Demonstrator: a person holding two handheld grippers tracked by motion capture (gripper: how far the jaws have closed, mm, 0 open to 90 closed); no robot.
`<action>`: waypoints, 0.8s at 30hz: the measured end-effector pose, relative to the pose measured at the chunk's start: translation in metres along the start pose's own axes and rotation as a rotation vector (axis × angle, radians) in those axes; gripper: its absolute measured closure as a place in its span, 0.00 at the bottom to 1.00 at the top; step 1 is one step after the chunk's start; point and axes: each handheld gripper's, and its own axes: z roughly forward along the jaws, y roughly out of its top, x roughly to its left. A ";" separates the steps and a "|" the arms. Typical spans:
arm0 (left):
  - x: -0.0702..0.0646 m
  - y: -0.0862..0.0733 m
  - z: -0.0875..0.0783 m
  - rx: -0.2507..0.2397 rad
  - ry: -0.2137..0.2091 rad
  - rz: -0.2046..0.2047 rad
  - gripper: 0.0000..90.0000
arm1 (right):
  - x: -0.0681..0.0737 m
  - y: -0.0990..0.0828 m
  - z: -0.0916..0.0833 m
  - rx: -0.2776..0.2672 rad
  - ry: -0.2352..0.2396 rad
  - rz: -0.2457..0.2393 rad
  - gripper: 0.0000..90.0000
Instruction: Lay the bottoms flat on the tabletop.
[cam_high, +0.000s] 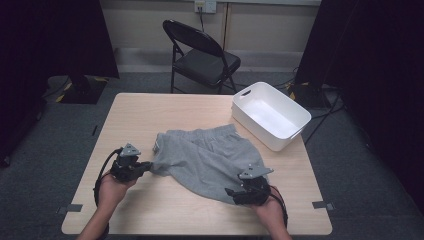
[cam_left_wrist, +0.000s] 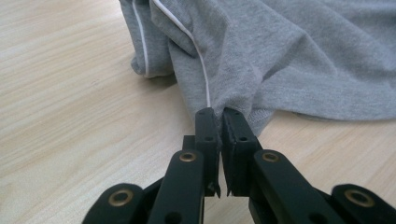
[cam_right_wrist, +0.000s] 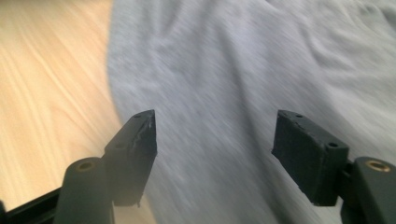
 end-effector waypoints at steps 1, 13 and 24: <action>0.000 0.000 0.000 -0.001 0.001 0.007 0.95 | 0.004 0.003 0.003 0.000 0.005 -0.009 0.34; 0.003 0.000 -0.001 -0.015 -0.026 -0.016 0.96 | 0.036 0.025 0.037 -0.010 0.105 -0.072 0.44; 0.004 0.002 -0.007 -0.040 -0.040 -0.034 0.96 | 0.056 0.035 0.074 0.012 0.178 -0.106 0.48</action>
